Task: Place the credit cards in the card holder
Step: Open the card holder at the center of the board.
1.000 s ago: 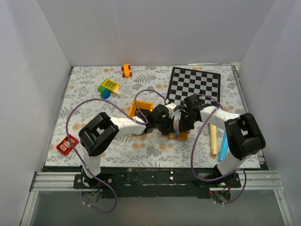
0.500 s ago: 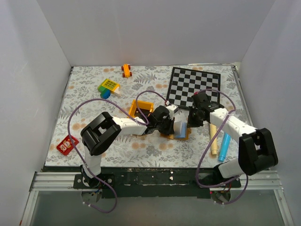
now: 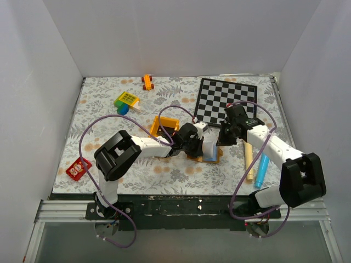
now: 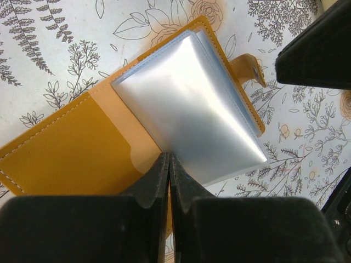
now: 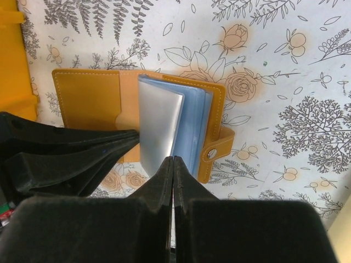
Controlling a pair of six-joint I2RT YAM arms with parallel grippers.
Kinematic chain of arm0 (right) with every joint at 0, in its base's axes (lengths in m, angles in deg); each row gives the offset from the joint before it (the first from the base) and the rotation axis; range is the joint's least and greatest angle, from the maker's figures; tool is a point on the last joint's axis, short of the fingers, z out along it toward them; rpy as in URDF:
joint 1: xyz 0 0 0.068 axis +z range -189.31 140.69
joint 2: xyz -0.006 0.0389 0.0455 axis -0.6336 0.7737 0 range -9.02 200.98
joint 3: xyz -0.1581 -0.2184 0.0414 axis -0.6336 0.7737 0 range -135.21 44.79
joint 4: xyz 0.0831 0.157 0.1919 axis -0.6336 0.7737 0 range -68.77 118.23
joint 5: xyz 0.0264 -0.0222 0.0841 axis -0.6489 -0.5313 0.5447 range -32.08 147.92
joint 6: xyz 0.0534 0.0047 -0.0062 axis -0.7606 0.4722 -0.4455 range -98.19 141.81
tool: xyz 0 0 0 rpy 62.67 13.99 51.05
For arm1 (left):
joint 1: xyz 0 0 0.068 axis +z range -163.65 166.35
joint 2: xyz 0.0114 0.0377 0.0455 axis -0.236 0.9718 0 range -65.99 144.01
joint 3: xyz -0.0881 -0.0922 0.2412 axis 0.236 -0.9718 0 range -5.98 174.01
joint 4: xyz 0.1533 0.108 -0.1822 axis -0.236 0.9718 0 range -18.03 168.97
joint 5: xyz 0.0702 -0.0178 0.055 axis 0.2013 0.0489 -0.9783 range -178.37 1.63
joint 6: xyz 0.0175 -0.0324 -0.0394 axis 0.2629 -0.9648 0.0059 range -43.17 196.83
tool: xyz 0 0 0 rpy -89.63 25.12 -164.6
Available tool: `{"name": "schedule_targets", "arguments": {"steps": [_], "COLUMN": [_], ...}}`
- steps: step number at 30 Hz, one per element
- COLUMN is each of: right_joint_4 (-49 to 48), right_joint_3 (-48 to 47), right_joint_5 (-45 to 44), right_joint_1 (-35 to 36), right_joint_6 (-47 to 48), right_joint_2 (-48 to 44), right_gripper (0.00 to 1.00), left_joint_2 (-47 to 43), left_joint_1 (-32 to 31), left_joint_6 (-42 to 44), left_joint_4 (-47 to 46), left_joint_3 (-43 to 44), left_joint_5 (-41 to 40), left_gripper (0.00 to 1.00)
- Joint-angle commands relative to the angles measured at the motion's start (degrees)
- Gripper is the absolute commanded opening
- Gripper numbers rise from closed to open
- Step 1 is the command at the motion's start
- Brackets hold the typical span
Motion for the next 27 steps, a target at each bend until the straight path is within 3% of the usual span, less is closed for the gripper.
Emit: {"name": "schedule_targets", "arguments": {"steps": [1, 13, 27], "right_joint_4": [0.4, 0.75, -3.9], "right_joint_3": [-0.5, 0.12, 1.61], "right_joint_5": [0.52, -1.25, 5.95], "right_joint_1": [-0.05, -0.05, -0.05], "right_joint_6": [0.06, 1.11, 0.76], "right_joint_2": [1.81, 5.76, 7.62], "right_gripper": [0.01, 0.01, 0.01], "left_joint_2": [-1.32, -1.05, -1.14], "left_joint_1": [-0.36, -0.36, -0.36], "left_joint_6": [0.53, 0.62, 0.62], "left_joint_4": [0.43, 0.43, 0.78], "left_joint_3": [0.19, 0.45, 0.54], "left_joint_5": [-0.77, -0.68, -0.95], "left_gripper": [0.0, 0.0, 0.0]}}
